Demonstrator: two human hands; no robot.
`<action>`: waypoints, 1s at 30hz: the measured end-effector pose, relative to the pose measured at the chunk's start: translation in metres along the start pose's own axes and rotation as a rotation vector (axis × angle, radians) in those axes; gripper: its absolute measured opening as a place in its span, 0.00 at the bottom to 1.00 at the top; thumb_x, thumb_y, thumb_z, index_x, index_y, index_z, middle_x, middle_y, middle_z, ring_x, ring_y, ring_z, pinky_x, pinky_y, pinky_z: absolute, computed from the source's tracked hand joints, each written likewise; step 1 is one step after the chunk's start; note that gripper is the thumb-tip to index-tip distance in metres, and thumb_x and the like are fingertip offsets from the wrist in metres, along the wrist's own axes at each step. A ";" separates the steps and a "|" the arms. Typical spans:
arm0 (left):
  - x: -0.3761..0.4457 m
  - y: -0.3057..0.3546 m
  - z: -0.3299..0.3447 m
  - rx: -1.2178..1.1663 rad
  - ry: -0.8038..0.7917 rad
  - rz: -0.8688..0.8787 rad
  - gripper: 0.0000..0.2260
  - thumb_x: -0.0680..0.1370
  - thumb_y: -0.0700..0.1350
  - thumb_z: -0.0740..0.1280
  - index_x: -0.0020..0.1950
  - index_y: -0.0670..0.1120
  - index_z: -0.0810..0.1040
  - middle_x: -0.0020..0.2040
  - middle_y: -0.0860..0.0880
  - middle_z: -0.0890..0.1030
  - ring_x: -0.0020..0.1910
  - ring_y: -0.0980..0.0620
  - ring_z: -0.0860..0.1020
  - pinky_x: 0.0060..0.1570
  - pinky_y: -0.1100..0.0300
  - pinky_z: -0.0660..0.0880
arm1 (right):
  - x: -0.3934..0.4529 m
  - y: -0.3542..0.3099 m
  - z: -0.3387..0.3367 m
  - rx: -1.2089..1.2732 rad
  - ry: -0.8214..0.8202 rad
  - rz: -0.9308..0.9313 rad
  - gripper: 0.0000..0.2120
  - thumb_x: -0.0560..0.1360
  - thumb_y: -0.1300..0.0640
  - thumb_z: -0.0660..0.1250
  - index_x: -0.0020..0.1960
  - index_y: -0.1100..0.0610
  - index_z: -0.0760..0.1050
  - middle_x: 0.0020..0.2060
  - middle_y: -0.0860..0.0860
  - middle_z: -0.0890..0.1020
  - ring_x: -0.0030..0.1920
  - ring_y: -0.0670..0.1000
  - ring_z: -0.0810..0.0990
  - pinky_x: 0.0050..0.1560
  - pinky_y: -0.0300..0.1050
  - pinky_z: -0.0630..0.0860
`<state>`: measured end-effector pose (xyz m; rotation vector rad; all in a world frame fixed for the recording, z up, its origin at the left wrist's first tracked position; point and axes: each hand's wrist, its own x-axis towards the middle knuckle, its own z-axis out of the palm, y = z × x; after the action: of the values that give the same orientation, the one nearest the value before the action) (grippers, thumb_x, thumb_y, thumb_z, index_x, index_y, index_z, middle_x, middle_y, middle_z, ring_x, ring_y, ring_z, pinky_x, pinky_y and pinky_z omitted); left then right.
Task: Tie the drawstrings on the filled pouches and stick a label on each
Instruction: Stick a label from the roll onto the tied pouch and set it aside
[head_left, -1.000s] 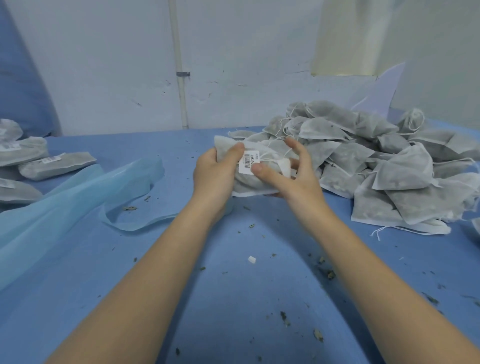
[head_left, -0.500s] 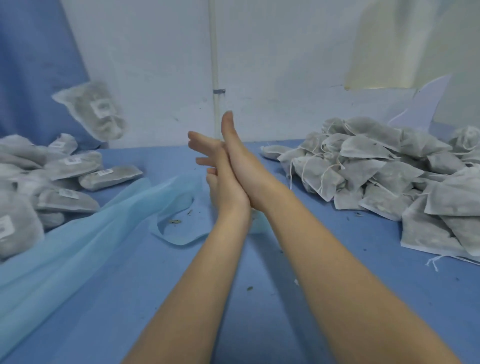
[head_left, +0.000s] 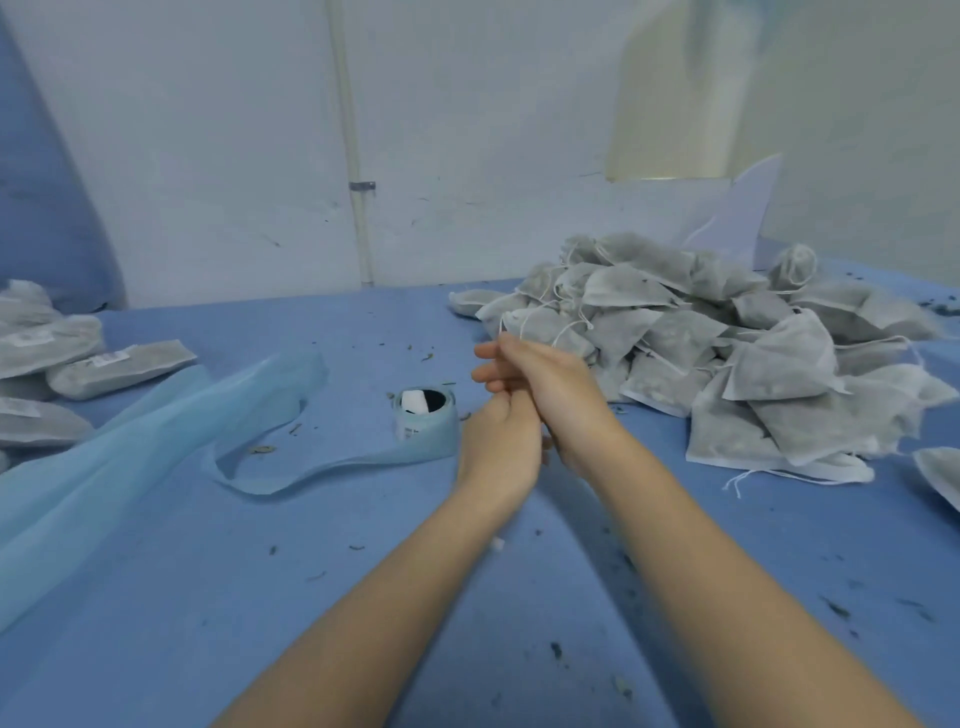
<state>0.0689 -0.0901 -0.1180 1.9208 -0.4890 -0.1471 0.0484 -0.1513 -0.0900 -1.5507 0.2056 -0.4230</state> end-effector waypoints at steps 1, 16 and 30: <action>-0.005 -0.001 0.009 0.048 -0.058 0.034 0.12 0.79 0.43 0.53 0.48 0.43 0.76 0.42 0.48 0.81 0.46 0.46 0.80 0.46 0.55 0.76 | -0.004 0.003 -0.013 0.019 0.031 0.007 0.13 0.81 0.54 0.60 0.43 0.54 0.81 0.32 0.47 0.83 0.34 0.44 0.77 0.35 0.31 0.74; 0.094 0.044 0.086 -0.087 0.136 0.125 0.15 0.77 0.35 0.57 0.64 0.40 0.69 0.50 0.38 0.81 0.41 0.44 0.81 0.41 0.61 0.80 | -0.012 0.016 -0.116 0.438 0.384 -0.003 0.09 0.80 0.47 0.59 0.57 0.44 0.74 0.53 0.49 0.81 0.47 0.46 0.78 0.46 0.39 0.76; 0.079 0.056 0.108 0.019 0.198 0.108 0.14 0.79 0.41 0.56 0.44 0.42 0.80 0.46 0.41 0.82 0.50 0.41 0.78 0.50 0.54 0.70 | -0.001 0.022 -0.116 0.262 0.345 0.053 0.12 0.81 0.52 0.59 0.43 0.54 0.77 0.39 0.50 0.80 0.37 0.46 0.76 0.38 0.36 0.74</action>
<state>0.0903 -0.2328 -0.1001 1.8986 -0.4609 0.1176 0.0054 -0.2585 -0.1142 -1.2064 0.4397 -0.6486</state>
